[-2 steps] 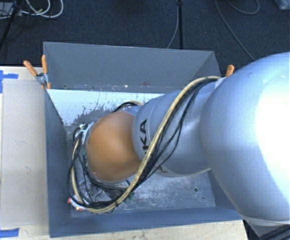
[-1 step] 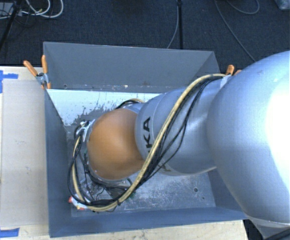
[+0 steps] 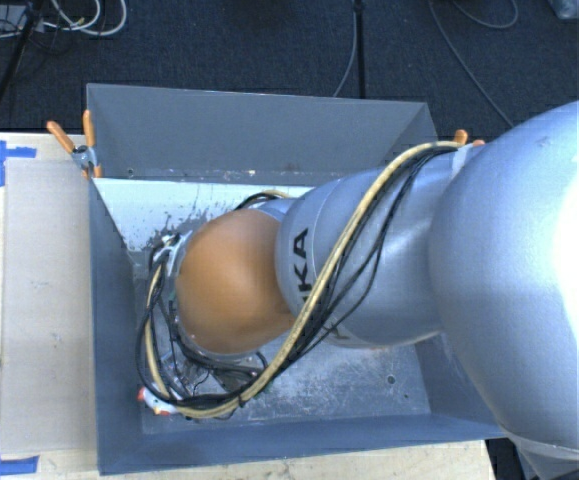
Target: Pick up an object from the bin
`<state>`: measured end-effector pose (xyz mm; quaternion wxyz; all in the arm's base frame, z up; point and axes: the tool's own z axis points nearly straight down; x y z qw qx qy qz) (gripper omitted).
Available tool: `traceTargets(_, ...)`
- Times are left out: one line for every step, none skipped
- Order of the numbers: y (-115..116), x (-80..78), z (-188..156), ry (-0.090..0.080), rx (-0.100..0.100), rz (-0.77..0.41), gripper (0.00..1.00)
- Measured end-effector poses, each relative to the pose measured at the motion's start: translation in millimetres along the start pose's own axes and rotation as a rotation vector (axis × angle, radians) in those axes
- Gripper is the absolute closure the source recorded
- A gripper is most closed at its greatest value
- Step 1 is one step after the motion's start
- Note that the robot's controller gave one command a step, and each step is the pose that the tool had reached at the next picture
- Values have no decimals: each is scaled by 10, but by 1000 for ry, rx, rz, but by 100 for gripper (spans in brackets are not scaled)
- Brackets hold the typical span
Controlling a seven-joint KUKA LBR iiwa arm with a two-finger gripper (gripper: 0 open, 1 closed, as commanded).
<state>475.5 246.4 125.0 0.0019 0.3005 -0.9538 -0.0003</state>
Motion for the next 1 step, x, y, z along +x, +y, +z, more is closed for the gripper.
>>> traceTargets(1, 5, -134, 3, 0, 0, 100)
